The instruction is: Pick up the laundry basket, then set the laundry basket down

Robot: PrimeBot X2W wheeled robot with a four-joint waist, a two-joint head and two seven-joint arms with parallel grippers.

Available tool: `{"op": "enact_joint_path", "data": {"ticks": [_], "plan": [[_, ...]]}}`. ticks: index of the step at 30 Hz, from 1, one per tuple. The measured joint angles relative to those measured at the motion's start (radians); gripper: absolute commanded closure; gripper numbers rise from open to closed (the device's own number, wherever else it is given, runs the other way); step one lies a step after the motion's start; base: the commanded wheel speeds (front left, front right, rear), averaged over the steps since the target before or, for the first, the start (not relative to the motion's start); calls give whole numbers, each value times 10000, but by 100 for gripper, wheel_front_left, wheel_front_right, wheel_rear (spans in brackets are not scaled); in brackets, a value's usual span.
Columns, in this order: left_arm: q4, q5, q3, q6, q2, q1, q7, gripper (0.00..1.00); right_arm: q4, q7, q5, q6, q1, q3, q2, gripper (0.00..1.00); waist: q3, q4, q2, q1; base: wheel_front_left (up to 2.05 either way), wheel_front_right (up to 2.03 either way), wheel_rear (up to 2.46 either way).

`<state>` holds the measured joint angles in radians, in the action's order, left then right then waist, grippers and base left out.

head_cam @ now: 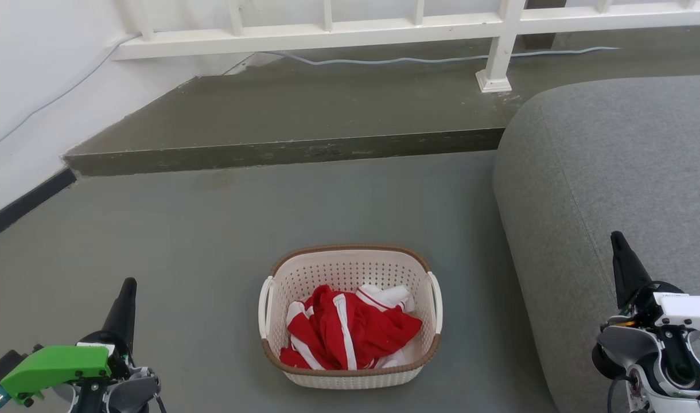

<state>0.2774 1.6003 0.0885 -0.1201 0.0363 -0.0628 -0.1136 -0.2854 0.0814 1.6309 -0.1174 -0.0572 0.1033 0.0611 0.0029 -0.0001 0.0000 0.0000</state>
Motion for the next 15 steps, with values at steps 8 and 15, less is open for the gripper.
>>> {"op": "enact_joint_path", "data": {"ticks": [8, 15], "plan": [[0, 0, -2, 0, 0, 0, 0, 100, 6, 0, 0, 0, 0, 8, 0, 100, 0, 0, 0, 0, 0, 0, 0], [-2, 0, -2, -2, 0, 0, 0, 100, 13, 0, 0, 0, 0, 12, -2, 100, 0, 0, 0, 0, 0, 0, 0]]}}
